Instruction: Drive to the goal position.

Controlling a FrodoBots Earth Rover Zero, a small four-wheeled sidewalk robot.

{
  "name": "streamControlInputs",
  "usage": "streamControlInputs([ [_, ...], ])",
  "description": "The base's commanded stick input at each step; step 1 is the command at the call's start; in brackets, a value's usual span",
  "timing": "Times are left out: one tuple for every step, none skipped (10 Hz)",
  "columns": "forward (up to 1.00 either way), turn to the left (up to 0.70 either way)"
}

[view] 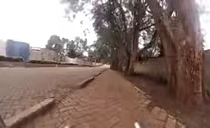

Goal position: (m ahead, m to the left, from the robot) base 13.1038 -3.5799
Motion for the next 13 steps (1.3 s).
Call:
streamControlInputs([
  [0.5, 0.0],
  [0.5, 0.0],
  [0.5, 0.0],
  [0.5, 0.0],
  [0.5, 0.17],
  [0.5, 0.11],
  [0.5, 0.04],
  [0.5, -0.49],
  [0.5, -0.5],
  [0.5, -0.48],
  [0.5, -0.49],
  [0.5, -0.49],
  [0.5, -0.45],
])
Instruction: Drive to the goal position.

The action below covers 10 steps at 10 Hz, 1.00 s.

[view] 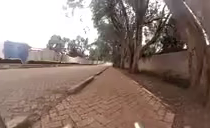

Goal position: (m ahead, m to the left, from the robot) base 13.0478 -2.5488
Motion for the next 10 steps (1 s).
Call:
streamControlInputs([
  [0.5, -0.41],
  [0.5, 0.06],
  [0.5, 0.07],
  [0.5, 0.05],
  [0.5, 0.04],
  [0.5, 0.05],
  [0.5, 0.04],
  [0.5, 0.04],
  [0.5, 0.03],
  [0.5, 0.03],
])
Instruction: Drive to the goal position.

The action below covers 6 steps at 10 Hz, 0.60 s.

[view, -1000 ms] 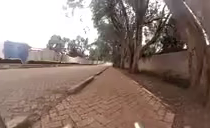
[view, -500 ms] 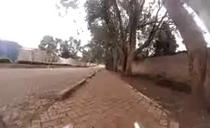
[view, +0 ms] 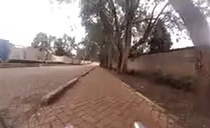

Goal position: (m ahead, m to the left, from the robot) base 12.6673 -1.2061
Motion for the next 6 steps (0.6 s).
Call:
streamControlInputs([
  [0.5, 0.0],
  [0.5, 0.0],
  [0.5, 0.0],
  [0.5, 0.0],
  [0.5, 0.0],
  [0.5, 0.0],
])
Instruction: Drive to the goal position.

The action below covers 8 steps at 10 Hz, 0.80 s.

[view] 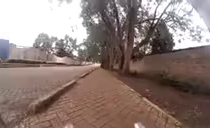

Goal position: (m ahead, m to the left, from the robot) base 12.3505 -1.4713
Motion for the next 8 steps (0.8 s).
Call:
streamControlInputs([
  [0.5, 0.0],
  [0.5, 0.0],
  [0.5, 0.0],
  [0.5, 0.0],
  [0.5, 0.0],
  [0.5, 0.0],
  [0.5, 0.0],
  [0.5, 0.0],
])
